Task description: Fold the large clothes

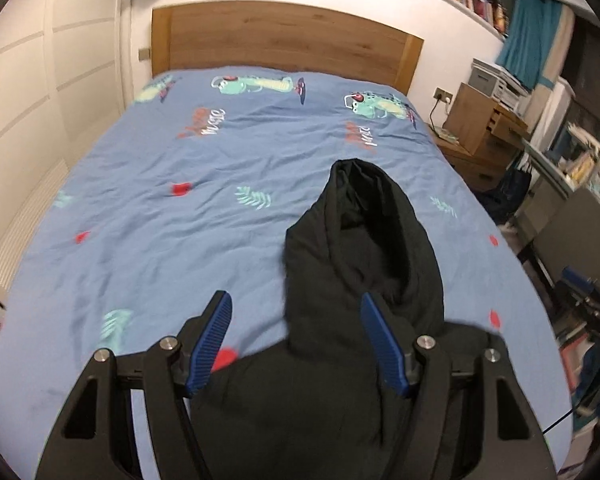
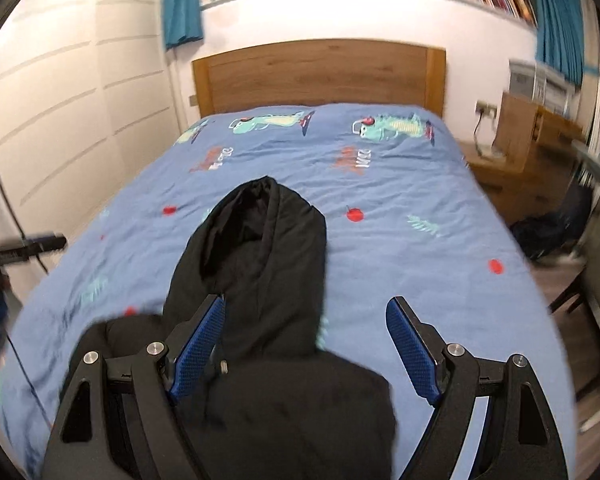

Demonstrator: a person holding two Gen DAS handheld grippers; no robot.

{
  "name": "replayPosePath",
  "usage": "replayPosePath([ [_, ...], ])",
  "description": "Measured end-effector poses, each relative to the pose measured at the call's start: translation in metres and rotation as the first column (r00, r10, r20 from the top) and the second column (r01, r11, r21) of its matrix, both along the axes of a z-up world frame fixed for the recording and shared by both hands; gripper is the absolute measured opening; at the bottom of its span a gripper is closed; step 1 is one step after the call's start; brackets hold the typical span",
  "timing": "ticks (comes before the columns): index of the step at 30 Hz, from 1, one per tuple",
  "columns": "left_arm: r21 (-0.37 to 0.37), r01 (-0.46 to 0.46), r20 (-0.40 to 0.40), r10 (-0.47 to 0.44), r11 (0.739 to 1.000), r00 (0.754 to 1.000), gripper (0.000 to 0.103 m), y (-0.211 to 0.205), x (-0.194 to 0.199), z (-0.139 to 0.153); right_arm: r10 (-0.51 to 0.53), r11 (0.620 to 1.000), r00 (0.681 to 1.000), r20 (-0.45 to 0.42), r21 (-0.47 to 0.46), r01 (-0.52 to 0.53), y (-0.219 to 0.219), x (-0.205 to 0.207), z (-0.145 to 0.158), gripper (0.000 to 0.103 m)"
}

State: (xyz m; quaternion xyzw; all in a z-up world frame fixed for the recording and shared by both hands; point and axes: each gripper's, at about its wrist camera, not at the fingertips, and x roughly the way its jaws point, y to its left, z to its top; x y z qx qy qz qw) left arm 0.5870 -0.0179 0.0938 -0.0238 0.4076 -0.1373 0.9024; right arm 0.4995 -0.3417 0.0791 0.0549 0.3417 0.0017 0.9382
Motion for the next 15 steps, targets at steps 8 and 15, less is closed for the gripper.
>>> replayPosePath([
  [8, -0.016, -0.007, -0.054, 0.006, 1.0, 0.999, 0.066, -0.044, 0.096, -0.055, -0.006, 0.995, 0.999, -0.046, 0.095, 0.01, -0.014, 0.12, -0.05, 0.083],
  [15, 0.054, 0.009, -0.061, -0.006, 0.998, 0.998, 0.066, -0.09, 0.146, -0.103, 0.012, 0.997, 0.998, -0.066, 0.071, -0.007, 0.003, 0.189, -0.089, 0.083],
])
